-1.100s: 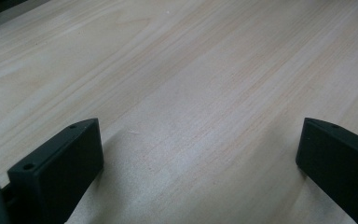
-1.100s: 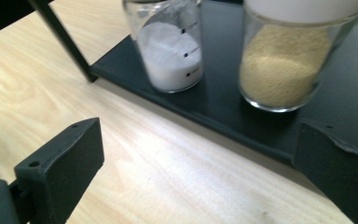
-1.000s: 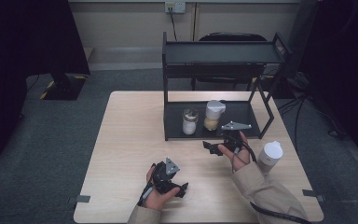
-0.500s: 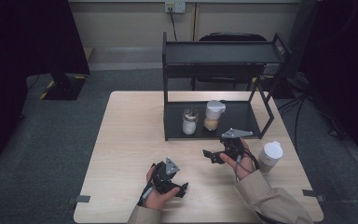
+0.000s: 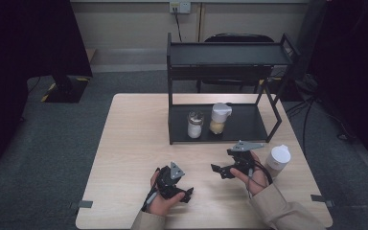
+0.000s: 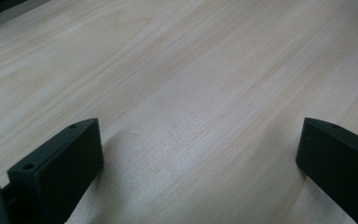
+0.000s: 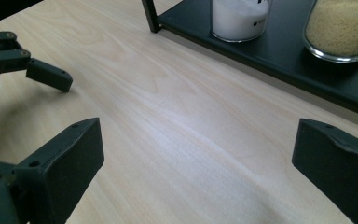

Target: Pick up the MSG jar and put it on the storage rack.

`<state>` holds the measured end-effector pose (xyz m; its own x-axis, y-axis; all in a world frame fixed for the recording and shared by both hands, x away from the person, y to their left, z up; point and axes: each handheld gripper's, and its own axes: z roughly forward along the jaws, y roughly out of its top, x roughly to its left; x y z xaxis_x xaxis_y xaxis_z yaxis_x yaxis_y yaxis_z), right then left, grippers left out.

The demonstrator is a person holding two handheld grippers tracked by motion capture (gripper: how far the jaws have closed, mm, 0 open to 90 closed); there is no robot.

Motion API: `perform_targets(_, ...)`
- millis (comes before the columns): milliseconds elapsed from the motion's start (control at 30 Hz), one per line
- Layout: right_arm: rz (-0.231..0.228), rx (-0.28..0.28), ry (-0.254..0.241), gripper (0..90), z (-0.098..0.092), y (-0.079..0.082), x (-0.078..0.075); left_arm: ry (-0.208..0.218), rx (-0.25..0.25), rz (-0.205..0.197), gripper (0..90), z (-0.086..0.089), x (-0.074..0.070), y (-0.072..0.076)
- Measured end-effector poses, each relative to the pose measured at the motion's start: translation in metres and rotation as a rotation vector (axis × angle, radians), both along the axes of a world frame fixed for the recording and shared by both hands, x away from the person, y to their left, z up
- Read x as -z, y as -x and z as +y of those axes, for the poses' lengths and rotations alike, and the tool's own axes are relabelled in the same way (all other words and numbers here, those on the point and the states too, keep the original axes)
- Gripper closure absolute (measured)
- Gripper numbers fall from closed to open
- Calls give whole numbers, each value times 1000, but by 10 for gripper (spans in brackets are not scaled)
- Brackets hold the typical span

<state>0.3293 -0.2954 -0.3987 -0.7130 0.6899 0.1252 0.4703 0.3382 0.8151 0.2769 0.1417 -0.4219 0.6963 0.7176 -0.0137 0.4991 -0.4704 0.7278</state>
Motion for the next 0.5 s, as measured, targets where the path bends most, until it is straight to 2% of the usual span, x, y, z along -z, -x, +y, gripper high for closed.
perform_targets(167, 1, -28, 7, 14, -6, 4, 0, 0, 0, 0, 0, 0, 0, 0)
perform_targets(500, 9, -45, 16, 13, -19, 14, 3, 0, 0, 0, 0, 0, 0, 0)
